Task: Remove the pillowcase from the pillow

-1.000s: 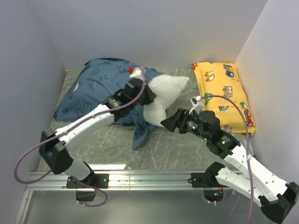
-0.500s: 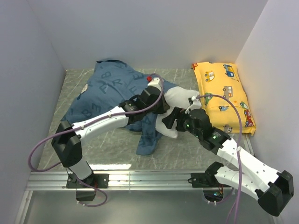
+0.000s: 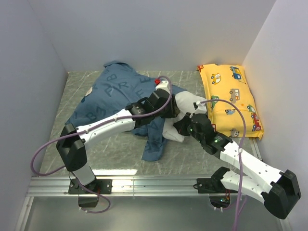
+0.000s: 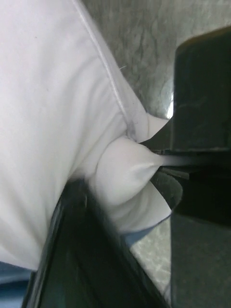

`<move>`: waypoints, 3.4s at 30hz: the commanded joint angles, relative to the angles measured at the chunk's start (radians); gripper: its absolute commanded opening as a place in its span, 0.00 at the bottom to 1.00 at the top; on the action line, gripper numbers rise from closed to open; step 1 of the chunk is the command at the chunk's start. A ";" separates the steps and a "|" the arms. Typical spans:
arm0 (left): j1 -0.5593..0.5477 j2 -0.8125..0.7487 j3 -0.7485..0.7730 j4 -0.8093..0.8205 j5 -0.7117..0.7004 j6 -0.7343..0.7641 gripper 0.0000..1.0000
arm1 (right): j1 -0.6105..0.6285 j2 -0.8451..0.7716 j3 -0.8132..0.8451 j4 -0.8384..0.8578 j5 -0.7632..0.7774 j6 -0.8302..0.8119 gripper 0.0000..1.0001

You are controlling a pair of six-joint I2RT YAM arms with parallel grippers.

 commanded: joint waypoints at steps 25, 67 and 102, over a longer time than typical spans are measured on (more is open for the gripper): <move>0.680 -0.146 -0.028 -0.103 -0.068 0.056 0.80 | 0.001 -0.062 0.120 -0.118 0.069 -0.056 0.00; 1.027 0.207 0.450 -0.202 -0.068 0.130 0.00 | 0.001 -0.353 0.341 -0.462 0.132 -0.087 0.00; 0.869 -0.684 -0.685 -0.056 0.179 0.061 0.72 | 0.001 -0.160 0.367 -0.360 0.098 -0.145 0.00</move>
